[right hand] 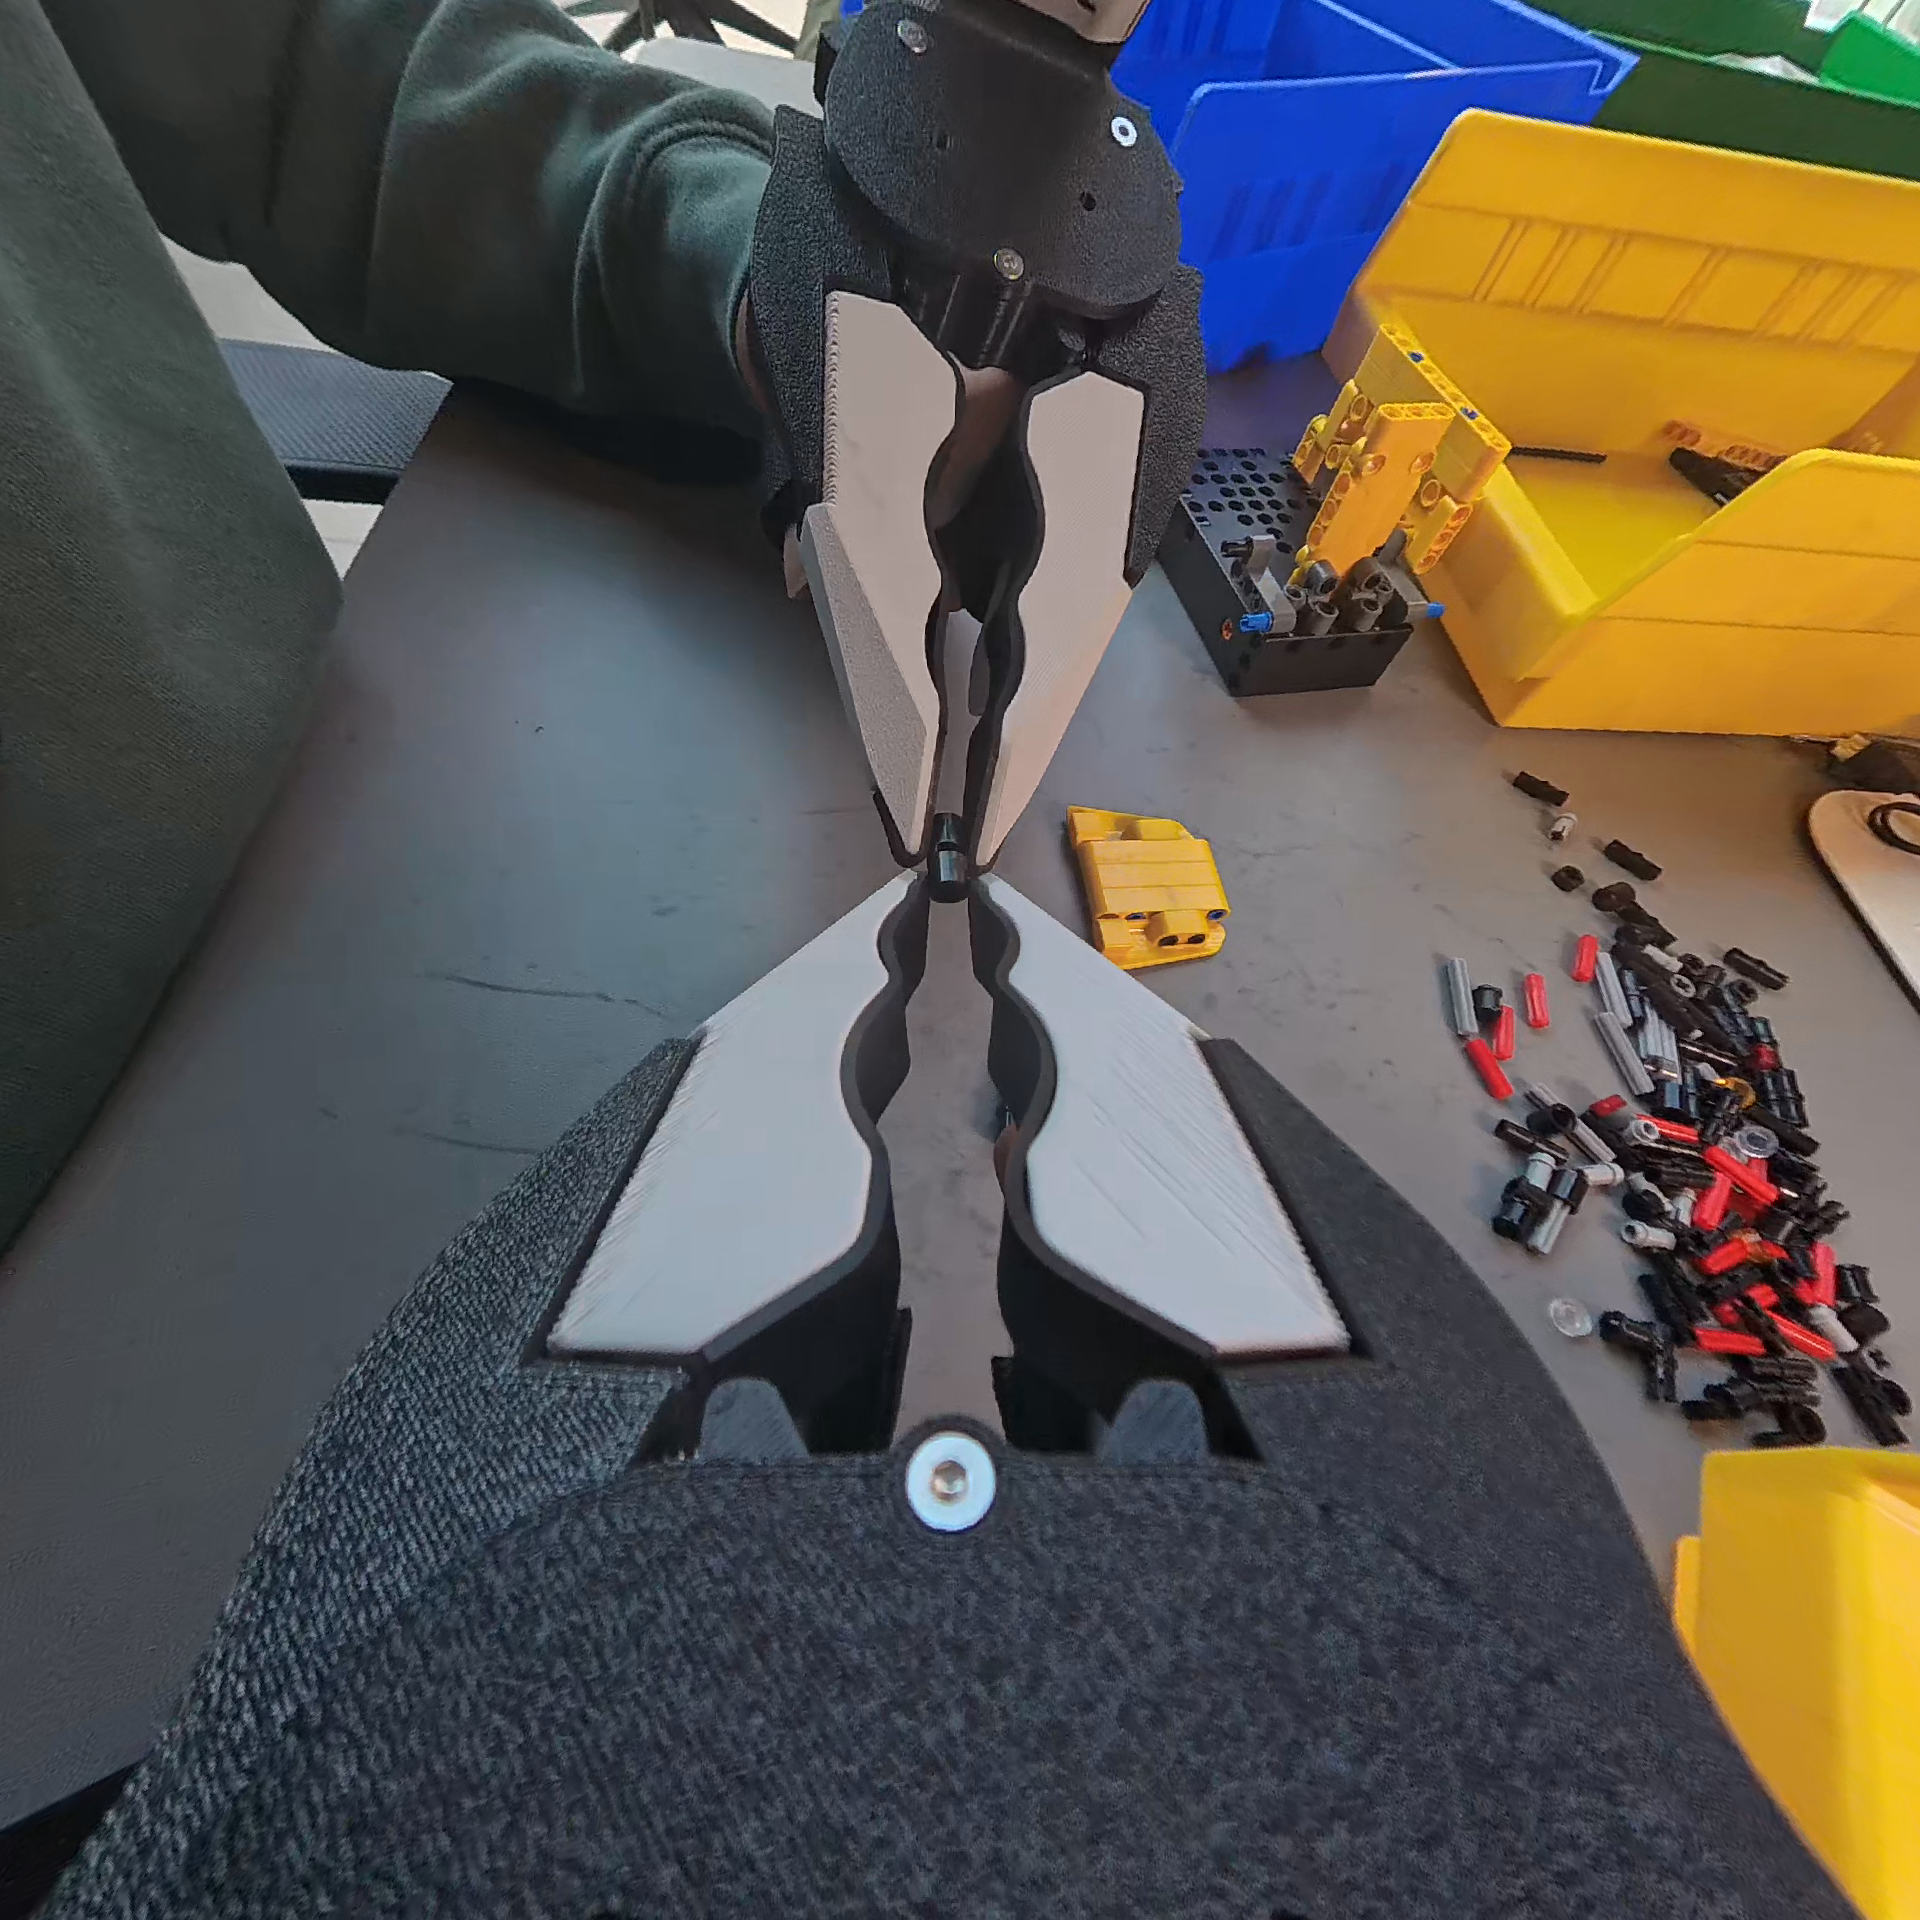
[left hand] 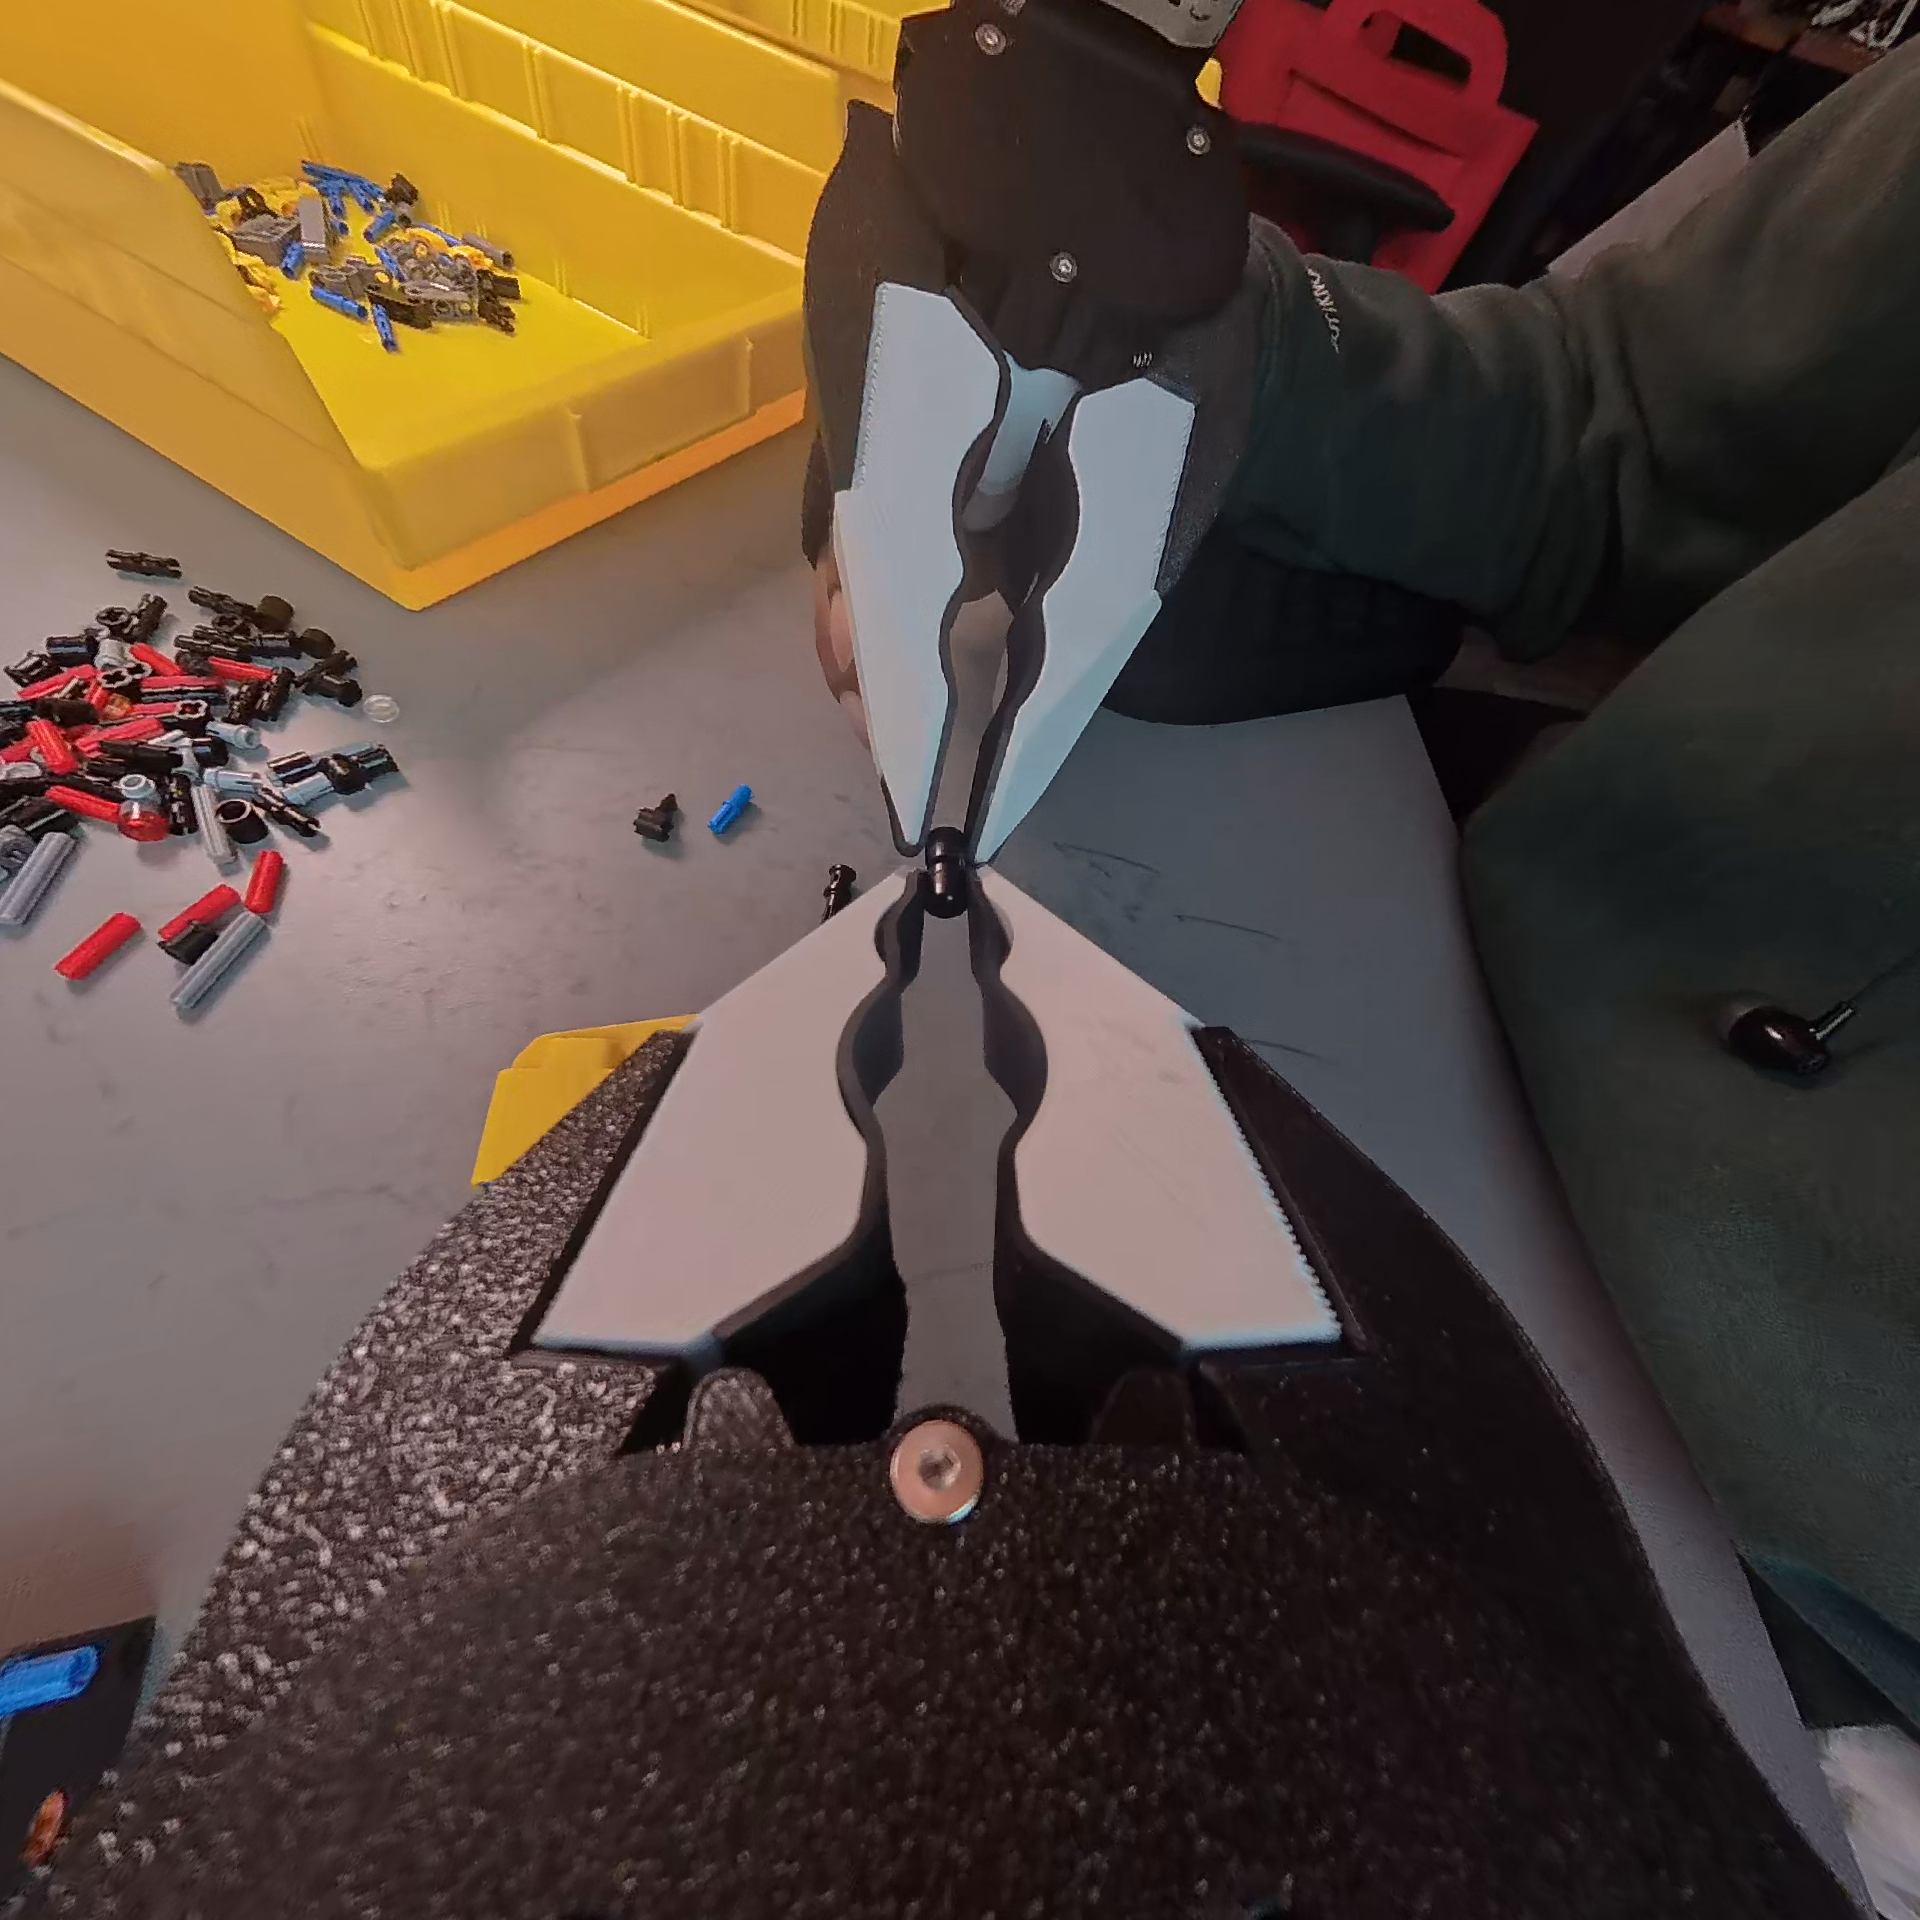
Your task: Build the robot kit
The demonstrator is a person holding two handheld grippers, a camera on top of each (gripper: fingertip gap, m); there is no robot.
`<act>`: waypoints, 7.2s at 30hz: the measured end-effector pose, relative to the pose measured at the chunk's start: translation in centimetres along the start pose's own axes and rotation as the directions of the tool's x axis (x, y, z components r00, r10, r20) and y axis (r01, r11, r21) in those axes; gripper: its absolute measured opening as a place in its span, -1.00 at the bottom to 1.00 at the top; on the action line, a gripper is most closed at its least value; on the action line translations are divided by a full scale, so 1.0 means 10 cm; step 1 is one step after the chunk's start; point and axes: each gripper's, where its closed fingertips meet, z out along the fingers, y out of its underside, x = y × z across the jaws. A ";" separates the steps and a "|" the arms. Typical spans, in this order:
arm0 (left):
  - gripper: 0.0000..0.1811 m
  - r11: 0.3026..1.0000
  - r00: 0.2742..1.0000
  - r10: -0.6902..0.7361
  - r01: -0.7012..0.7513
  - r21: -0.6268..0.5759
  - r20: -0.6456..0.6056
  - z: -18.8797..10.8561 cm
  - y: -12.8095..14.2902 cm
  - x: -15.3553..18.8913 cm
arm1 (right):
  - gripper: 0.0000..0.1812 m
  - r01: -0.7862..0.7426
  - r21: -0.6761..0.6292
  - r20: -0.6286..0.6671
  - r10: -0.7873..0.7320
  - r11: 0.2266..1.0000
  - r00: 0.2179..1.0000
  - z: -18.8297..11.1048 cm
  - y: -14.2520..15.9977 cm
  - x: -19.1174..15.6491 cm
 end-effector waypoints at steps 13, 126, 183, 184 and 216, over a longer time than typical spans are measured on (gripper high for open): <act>-0.93 1.000 0.999 -0.012 0.011 0.010 0.045 -0.04 -0.01 -0.10 | -0.85 -0.044 -0.019 -0.059 0.043 0.999 0.997 -0.06 0.07 0.15; -0.96 0.993 0.985 0.097 -0.084 0.088 -0.146 -0.18 -0.10 0.06 | -0.96 -0.026 0.018 -0.002 0.026 1.000 1.000 -0.11 -0.08 0.01; -0.97 0.928 0.997 -0.059 0.033 -0.372 -0.059 0.05 0.50 0.03 | -0.97 0.165 -0.299 0.029 -0.164 0.940 0.986 0.22 0.42 -0.19; -0.97 0.926 0.997 -0.048 0.024 -0.376 -0.054 0.04 0.51 0.03 | -0.97 0.151 -0.310 0.032 -0.149 0.939 0.988 0.21 0.46 -0.18; -0.97 0.927 1.000 -0.027 0.021 -0.376 -0.011 0.04 0.58 -0.02 | -0.79 -0.231 -0.461 -0.043 0.238 0.857 0.970 0.25 0.47 -0.14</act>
